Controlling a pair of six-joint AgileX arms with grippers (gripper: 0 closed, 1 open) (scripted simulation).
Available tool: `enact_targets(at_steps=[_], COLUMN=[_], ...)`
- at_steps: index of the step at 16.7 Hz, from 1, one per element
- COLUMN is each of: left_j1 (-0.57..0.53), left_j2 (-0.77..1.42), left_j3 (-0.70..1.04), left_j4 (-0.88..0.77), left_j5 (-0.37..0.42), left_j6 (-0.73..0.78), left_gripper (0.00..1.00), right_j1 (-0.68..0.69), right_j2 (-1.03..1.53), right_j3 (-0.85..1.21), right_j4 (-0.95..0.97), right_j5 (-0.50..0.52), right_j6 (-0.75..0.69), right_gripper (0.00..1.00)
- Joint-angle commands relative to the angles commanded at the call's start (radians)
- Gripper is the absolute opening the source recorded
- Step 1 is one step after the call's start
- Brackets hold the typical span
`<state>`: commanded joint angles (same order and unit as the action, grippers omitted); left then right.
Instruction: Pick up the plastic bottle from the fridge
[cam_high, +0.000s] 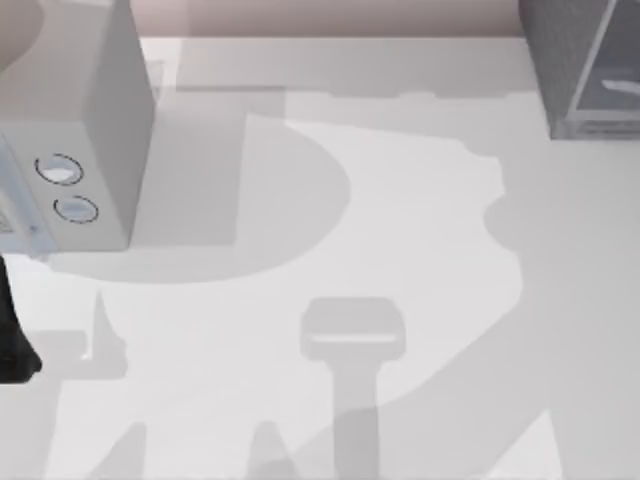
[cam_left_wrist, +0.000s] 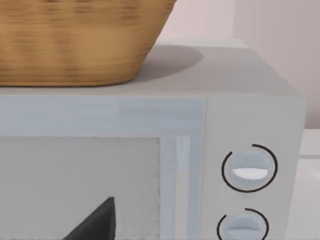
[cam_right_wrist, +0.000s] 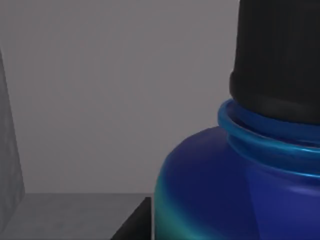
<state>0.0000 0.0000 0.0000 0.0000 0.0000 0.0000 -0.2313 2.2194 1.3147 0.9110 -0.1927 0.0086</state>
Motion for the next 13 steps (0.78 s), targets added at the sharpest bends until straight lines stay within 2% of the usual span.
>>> enact_targets(at_steps=[5, 13], left_j1=[0.0, 0.0], left_j2=[0.0, 0.0], left_j3=[0.0, 0.0], left_j4=[0.0, 0.0], left_j5=[0.0, 0.0], left_j6=[0.0, 0.0], left_gripper=[1.0, 1.0], right_j1=[-0.012, -0.053], right_j2=[-0.048, -0.255], right_j3=[-0.078, -0.453], right_j4=[0.035, 0.187], right_j5=[-0.008, -0.056], right_j6=[0.0, 0.004], right_gripper=[0.0, 0.0])
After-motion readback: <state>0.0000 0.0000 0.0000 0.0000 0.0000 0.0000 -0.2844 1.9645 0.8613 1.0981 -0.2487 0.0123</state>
